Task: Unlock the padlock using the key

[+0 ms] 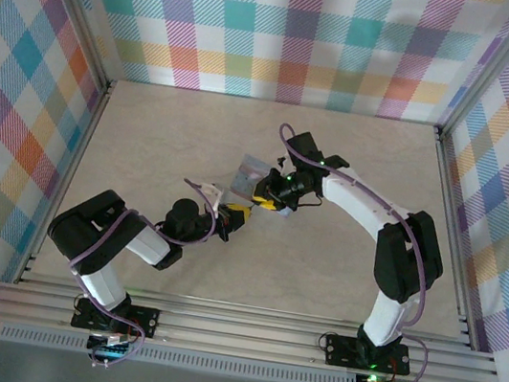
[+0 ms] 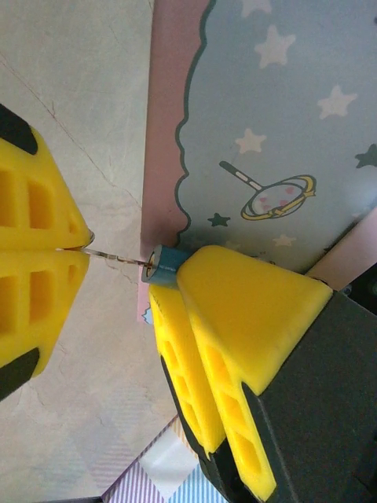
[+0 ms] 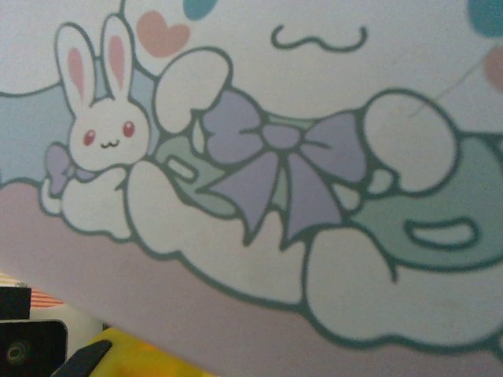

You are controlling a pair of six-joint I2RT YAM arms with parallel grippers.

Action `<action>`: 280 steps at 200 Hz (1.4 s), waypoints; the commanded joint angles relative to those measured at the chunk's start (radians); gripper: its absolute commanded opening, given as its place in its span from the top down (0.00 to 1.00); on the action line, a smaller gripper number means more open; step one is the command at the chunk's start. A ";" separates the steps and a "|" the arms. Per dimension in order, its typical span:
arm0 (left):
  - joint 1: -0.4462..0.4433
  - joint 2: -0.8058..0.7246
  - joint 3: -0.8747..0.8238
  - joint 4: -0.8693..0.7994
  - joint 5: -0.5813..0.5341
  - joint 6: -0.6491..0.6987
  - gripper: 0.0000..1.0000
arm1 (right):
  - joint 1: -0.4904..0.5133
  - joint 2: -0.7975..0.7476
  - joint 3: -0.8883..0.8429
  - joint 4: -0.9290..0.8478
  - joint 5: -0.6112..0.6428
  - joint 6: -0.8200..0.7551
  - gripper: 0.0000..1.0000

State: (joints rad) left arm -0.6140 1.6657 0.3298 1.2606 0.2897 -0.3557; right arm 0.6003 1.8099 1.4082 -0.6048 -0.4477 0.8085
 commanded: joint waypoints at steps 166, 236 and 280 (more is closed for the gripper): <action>0.011 -0.046 -0.034 0.082 -0.003 -0.022 1.00 | -0.010 -0.028 -0.026 0.026 -0.076 0.011 1.00; 0.031 -0.005 0.020 0.091 0.047 -0.055 1.00 | -0.014 -0.052 -0.062 0.058 -0.106 -0.003 1.00; 0.047 0.033 0.042 0.099 0.082 -0.076 1.00 | -0.020 -0.065 -0.067 0.064 -0.089 0.010 1.00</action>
State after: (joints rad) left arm -0.5827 1.6806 0.3393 1.2816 0.3492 -0.4091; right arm 0.5747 1.7901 1.3533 -0.5533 -0.5045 0.8085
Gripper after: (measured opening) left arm 0.041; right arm 0.231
